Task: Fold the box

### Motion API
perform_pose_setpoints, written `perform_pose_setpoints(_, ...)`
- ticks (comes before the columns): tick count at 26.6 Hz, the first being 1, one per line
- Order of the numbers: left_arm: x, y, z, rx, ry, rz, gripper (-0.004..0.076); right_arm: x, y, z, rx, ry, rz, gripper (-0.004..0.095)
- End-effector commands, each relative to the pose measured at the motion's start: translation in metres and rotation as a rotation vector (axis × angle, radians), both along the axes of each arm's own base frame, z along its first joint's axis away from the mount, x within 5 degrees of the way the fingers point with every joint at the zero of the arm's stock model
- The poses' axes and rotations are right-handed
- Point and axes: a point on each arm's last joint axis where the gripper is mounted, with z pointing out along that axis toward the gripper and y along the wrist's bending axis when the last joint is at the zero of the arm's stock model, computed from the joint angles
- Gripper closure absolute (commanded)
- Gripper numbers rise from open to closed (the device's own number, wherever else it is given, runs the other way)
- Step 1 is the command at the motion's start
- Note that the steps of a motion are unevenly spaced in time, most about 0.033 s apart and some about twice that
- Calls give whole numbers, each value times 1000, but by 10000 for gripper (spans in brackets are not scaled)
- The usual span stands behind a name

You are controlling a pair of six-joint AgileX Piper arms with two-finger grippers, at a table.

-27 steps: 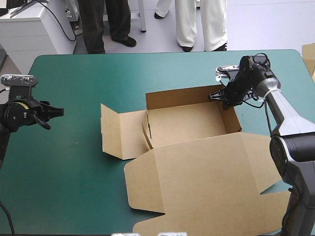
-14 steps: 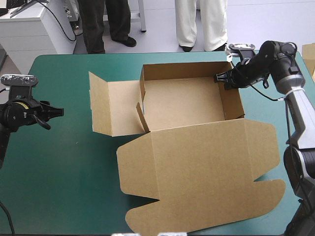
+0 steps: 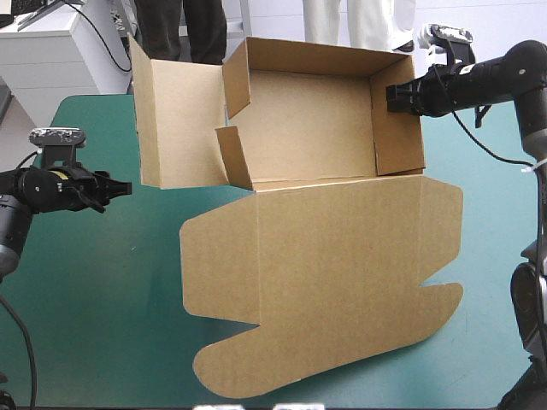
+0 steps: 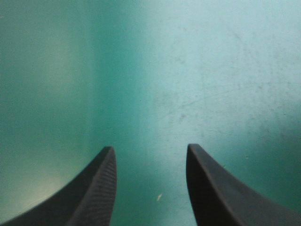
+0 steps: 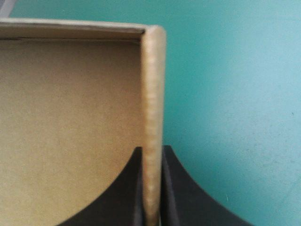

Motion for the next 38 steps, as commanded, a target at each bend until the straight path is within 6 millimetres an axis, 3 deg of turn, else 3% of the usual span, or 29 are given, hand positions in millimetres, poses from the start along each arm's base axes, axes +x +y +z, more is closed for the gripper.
perform_pose_setpoints(1, 10, -9, 10, -114, -107, -39, 393, -22, 1, 35, 74, -106, 29, 931)
perform_pose_setpoints(11, 30, -39, 13, -485, -214, -215, 393, -21, 2, 34, 67, -113, 40, 930)
perform_pose_setpoints(23, 23, -69, 51, -1127, -363, -548, 395, 1, -1, 17, 61, -104, -3, 929)
perform_pose_setpoints(29, 17, -80, 60, -1167, -352, -641, 395, 11, -3, 7, 55, -87, -12, 929)
perform_pose_setpoints(34, 12, -113, 73, -1186, -320, -714, 395, 17, -3, -1, 54, -69, -18, 929)
perform_pose_setpoints(38, 11, -121, 86, -1189, -337, -721, 356, 19, -5, -3, 30, -61, -36, 929)
